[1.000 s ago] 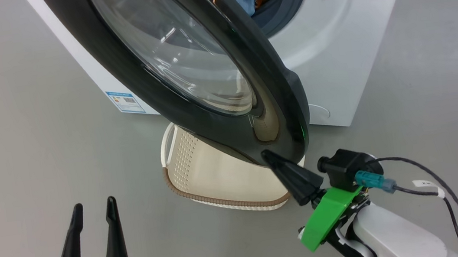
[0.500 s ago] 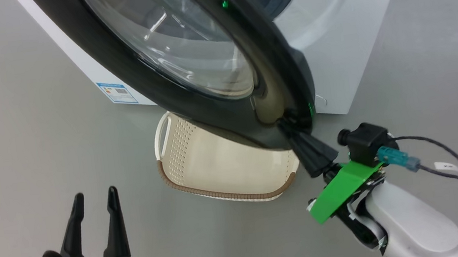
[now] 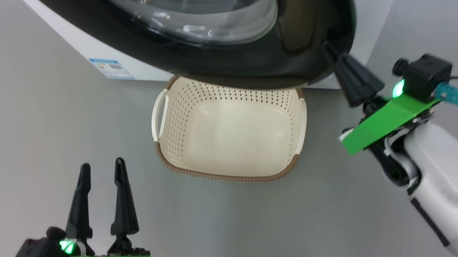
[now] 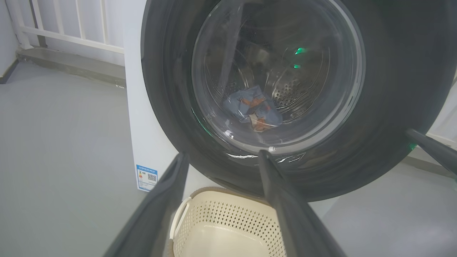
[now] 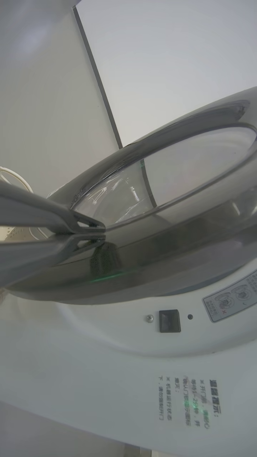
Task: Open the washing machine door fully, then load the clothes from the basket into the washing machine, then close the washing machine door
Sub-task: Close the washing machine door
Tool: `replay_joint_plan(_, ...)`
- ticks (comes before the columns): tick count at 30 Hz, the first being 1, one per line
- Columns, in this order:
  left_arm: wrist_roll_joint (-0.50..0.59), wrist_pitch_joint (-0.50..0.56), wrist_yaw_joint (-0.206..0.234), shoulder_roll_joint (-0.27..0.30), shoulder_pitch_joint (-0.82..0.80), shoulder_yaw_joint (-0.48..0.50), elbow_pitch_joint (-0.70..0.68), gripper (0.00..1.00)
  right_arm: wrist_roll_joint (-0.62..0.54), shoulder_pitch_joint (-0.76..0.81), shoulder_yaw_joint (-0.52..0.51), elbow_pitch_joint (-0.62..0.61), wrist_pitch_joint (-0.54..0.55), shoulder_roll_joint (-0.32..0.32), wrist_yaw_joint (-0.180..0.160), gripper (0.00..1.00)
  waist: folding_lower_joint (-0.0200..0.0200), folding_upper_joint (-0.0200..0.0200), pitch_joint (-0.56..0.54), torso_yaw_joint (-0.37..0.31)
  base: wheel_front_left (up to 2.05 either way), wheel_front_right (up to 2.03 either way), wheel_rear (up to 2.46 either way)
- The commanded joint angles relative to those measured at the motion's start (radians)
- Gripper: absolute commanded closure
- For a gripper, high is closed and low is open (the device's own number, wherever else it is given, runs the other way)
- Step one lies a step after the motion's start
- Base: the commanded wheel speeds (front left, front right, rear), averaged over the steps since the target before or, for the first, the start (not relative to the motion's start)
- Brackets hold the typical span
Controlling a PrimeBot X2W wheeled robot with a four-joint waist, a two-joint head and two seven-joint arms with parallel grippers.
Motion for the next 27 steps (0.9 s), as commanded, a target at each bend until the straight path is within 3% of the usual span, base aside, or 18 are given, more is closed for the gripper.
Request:
replay_joint_plan(1,-0.009,-0.006,0.001,0.011,-0.031,0.026,-0.031,0.00,-0.014,-0.028,-0.007,-0.021,-0.005,0.000,0.000,1.00,0.0000,0.0000,0.027,0.019,0.00,0.00,0.00)
replay_joint_plan(15,-0.020,-0.006,0.001,-0.001,-0.088,-0.002,-0.046,0.00,-0.031,-0.152,-0.134,-0.004,-0.005,-0.030,0.000,1.00,0.0000,0.0000,0.106,0.067,0.00,0.00,0.00)
replay_joint_plan(27,-0.022,-0.006,0.001,-0.007,-0.119,-0.010,-0.040,0.00,-0.056,-0.216,-0.195,0.007,-0.005,-0.015,0.000,1.00,0.0000,0.0000,0.127,0.067,0.00,0.00,0.00)
